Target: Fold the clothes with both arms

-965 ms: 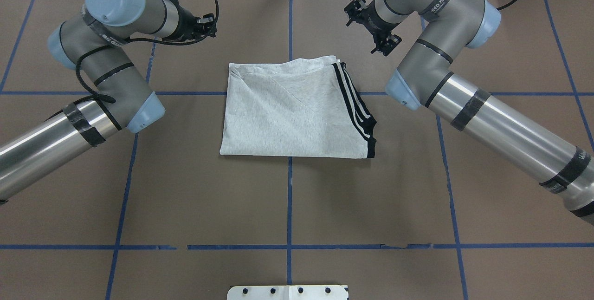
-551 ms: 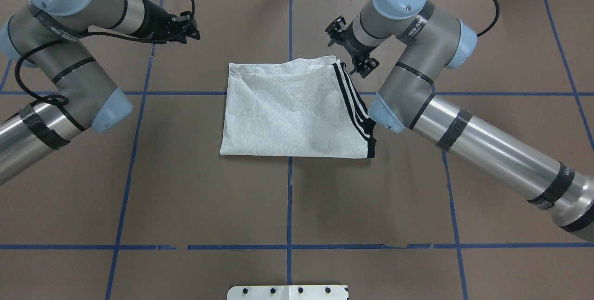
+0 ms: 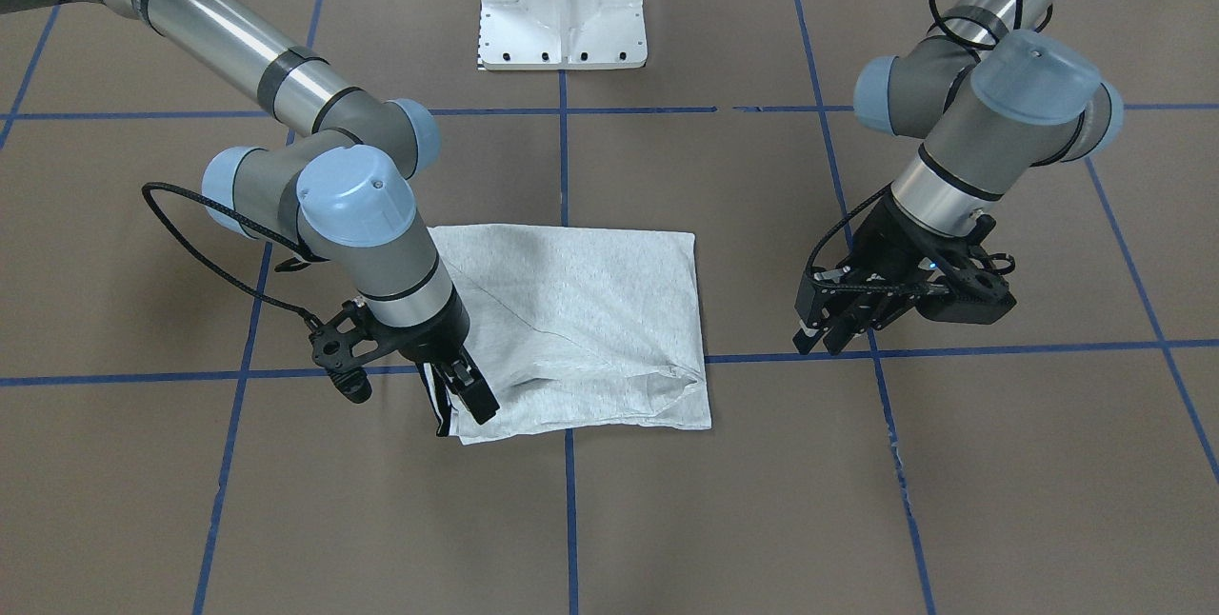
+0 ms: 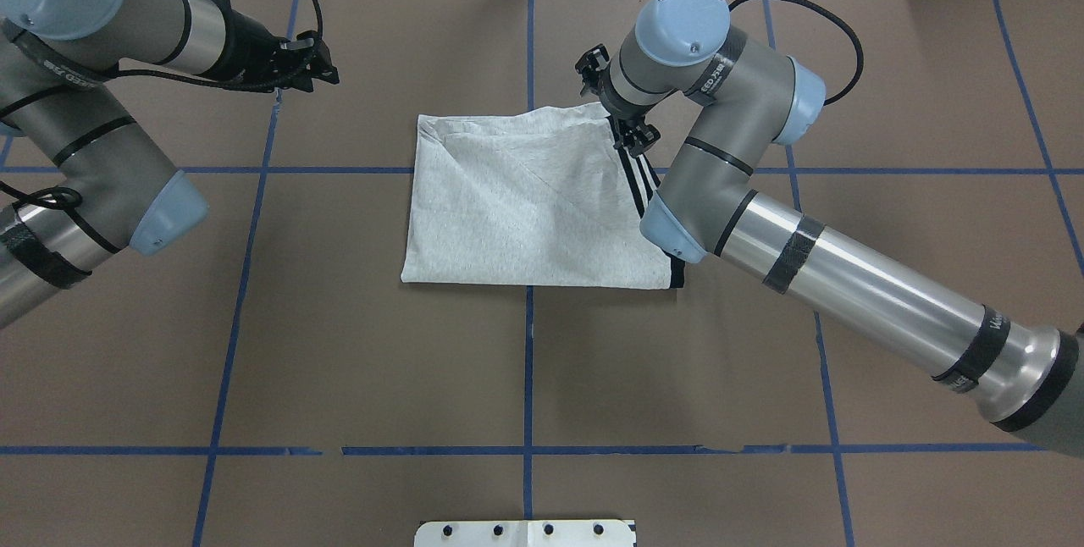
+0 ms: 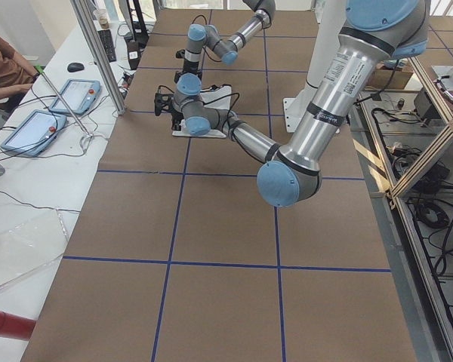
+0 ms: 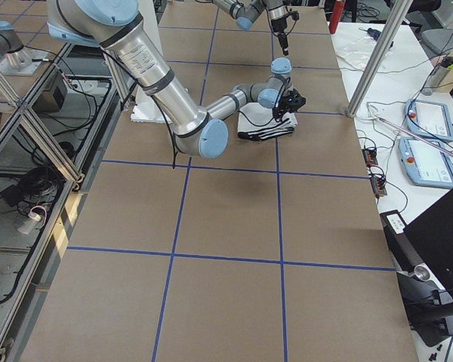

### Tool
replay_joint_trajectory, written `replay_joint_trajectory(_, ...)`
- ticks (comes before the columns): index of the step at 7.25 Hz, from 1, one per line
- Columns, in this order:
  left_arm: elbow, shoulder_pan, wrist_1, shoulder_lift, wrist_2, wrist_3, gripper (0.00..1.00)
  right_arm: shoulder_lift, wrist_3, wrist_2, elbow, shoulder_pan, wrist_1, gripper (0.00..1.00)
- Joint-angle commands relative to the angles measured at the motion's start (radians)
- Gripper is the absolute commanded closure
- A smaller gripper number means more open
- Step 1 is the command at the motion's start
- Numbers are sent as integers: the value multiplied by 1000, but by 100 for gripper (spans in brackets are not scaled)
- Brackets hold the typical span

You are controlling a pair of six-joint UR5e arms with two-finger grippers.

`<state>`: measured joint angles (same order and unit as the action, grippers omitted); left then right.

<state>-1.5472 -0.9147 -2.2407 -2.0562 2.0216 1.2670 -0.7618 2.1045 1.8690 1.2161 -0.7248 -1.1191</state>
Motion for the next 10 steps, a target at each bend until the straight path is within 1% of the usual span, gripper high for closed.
replay_joint_trajectory(1, 4, 0, 0, 2, 0, 2, 54, 2, 15, -8, 2, 13, -13, 6)
replay_joint_trajectory(2, 4, 0, 0, 2, 0, 5, 54, -1, 15, -10, 0, 34, -24, 6)
replay_joint_trajectory(3, 4, 0, -2, 2, 0, 5, 54, -1, 29, -16, -1, 35, -27, 23)
replay_joint_trajectory(4, 4, 2, -2, 2, 0, 8, 54, -1, 49, -27, -1, 35, -27, 79)
replay_joint_trajectory(5, 4, 2, -2, 2, 0, 8, 54, -1, 34, -27, 2, 32, -21, 100)
replay_joint_trajectory(8, 7, 4, -2, 2, 0, 8, 53, -2, -10, -28, -1, 4, -24, 100)
replay_joint_trajectory(10, 6, 4, -2, 2, 0, 11, 53, 25, -38, -48, -62, -5, -21, 100)
